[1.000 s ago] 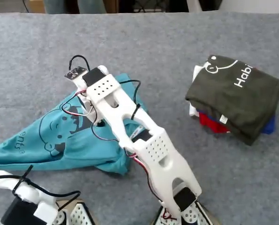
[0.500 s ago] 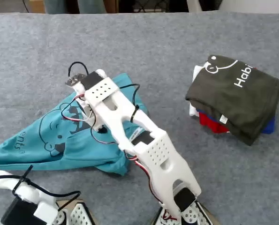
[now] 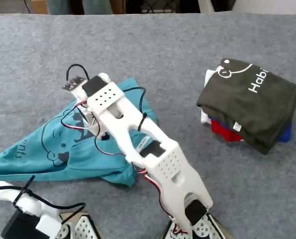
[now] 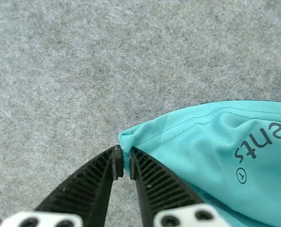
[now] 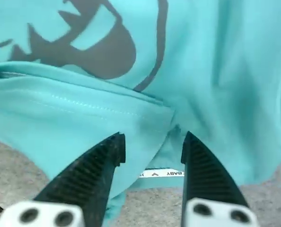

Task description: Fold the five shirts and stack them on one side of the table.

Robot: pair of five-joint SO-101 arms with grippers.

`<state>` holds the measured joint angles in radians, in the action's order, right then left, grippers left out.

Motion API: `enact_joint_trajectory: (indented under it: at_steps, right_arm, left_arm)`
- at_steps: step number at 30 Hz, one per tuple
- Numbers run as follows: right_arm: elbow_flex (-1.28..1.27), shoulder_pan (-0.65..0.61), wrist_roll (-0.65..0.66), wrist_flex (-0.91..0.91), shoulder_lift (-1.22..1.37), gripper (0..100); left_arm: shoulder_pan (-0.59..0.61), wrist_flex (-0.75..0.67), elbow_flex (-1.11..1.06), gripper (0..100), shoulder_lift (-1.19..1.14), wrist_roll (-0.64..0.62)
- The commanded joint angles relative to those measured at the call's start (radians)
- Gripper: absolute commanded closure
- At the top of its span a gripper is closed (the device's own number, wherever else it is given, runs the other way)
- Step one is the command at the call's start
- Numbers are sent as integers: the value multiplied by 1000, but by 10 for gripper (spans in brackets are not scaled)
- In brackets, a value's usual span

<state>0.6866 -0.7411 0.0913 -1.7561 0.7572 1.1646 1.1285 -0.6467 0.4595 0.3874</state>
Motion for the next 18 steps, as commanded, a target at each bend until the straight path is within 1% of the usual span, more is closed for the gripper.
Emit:
enact_joint_trajectory:
  at_steps: [1, 4, 8, 11, 18]
  right_arm:
    - [47, -15, 9, -9, -97, 796]
    - [45, -20, 5, -9, -107, 796]
    - [10, -80, 5, -6, -91, 796]
    - [-8, -100, 5, -3, -47, 796]
    - [15, -40, 11, -3, 13, 796]
  left_arm:
    - [-2, -11, 27, 971, 32, 8]
    - [-2, -11, 27, 971, 32, 8]
    - [-2, -11, 27, 971, 32, 8]
    - [-2, -11, 27, 971, 32, 8]
    - [-2, -9, 27, 971, 32, 8]
